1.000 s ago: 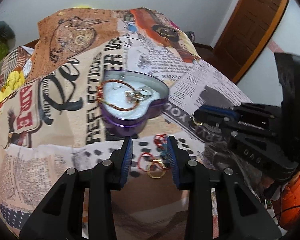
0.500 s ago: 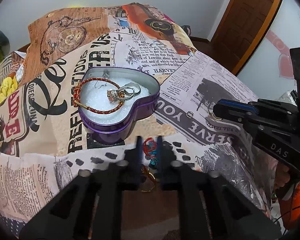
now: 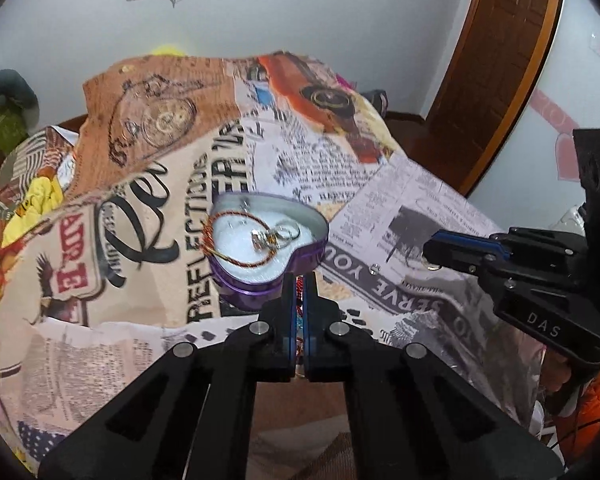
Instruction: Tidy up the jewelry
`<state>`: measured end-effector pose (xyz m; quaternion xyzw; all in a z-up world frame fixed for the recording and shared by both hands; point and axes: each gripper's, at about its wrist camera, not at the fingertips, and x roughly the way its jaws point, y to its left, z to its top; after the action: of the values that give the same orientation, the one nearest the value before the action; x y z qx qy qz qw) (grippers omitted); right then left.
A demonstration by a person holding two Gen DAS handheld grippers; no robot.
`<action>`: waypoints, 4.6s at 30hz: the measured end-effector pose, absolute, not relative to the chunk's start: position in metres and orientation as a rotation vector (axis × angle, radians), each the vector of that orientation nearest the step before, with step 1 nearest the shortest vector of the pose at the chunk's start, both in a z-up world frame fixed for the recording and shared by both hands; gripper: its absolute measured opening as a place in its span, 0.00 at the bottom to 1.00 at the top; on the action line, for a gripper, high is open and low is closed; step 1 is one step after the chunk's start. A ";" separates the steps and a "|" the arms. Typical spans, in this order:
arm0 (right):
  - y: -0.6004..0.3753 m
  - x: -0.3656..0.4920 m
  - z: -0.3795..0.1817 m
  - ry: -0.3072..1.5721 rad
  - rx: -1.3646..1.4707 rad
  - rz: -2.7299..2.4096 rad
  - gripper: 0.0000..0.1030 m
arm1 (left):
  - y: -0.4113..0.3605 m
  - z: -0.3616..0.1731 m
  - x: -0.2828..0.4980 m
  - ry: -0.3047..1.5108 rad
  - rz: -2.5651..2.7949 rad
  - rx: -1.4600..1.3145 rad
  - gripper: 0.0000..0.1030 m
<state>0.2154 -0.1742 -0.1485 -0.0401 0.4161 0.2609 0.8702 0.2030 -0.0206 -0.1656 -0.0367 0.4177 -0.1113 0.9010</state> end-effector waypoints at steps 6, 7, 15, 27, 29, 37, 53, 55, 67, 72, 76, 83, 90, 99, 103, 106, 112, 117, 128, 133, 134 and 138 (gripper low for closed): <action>-0.168 0.211 -0.136 0.841 -0.086 0.551 0.07 | -0.014 -0.139 0.192 0.800 -0.225 -0.078 0.01; -0.166 0.211 -0.135 0.837 -0.087 0.552 0.07 | -0.013 -0.135 0.191 0.789 -0.225 -0.077 0.01; -0.157 0.217 -0.121 0.799 -0.077 0.566 0.07 | -0.007 -0.113 0.192 0.725 -0.221 -0.086 0.01; -0.140 0.234 -0.114 0.765 -0.070 0.593 0.07 | 0.003 -0.098 0.213 0.668 -0.205 -0.096 0.01; -0.137 0.238 -0.114 0.763 -0.068 0.597 0.07 | 0.005 -0.095 0.217 0.656 -0.202 -0.092 0.01; -0.132 0.252 -0.115 0.758 -0.060 0.606 0.07 | 0.012 -0.079 0.233 0.599 -0.190 -0.087 0.01; -0.113 0.270 -0.120 0.759 -0.074 0.635 0.07 | 0.012 -0.081 0.257 0.579 -0.195 -0.075 0.01; -0.110 0.273 -0.125 0.775 -0.079 0.636 0.07 | 0.014 -0.091 0.262 0.608 -0.195 -0.088 0.01; -0.098 0.286 -0.154 0.868 -0.113 0.657 0.07 | 0.021 -0.162 0.267 0.816 -0.251 -0.167 0.01; -0.092 0.287 -0.166 0.902 -0.139 0.665 0.07 | 0.023 -0.182 0.266 0.871 -0.253 -0.182 0.01; -0.087 0.288 -0.173 0.929 -0.150 0.679 0.07 | 0.024 -0.185 0.266 0.877 -0.252 -0.175 0.01; -0.081 0.290 -0.181 0.953 -0.175 0.689 0.07 | 0.025 -0.185 0.266 0.866 -0.246 -0.164 0.01; -0.077 0.286 -0.180 0.947 -0.203 0.685 0.07 | 0.027 -0.184 0.266 0.882 -0.233 -0.161 0.02; -0.082 0.277 -0.167 0.923 -0.217 0.669 0.25 | 0.027 -0.168 0.257 0.860 -0.204 -0.145 0.12; -0.089 0.271 -0.155 0.898 -0.210 0.657 0.26 | 0.028 -0.158 0.252 0.846 -0.193 -0.144 0.17; -0.095 0.266 -0.145 0.880 -0.200 0.646 0.26 | 0.026 -0.150 0.245 0.827 -0.184 -0.143 0.26; -0.108 0.254 -0.131 0.852 -0.192 0.623 0.27 | 0.020 -0.137 0.232 0.815 -0.181 -0.120 0.29; -0.122 0.243 -0.124 0.836 -0.182 0.602 0.31 | 0.013 -0.133 0.221 0.811 -0.179 -0.097 0.34; -0.158 0.228 -0.117 0.816 -0.142 0.522 0.41 | 0.005 -0.149 0.208 0.871 -0.182 -0.085 0.42; -0.168 0.224 -0.130 0.848 -0.142 0.495 0.42 | -0.007 -0.170 0.205 0.936 -0.207 -0.064 0.42; -0.170 0.224 -0.135 0.859 -0.143 0.490 0.42 | -0.010 -0.175 0.205 0.950 -0.214 -0.062 0.42; -0.178 0.224 -0.154 0.912 -0.136 0.478 0.42 | -0.019 -0.193 0.207 0.996 -0.219 -0.048 0.42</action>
<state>0.2236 -0.1784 -0.1536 -0.0648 0.4357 0.2283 0.8683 0.2068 -0.0191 -0.1931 -0.0231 0.4764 -0.1049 0.8726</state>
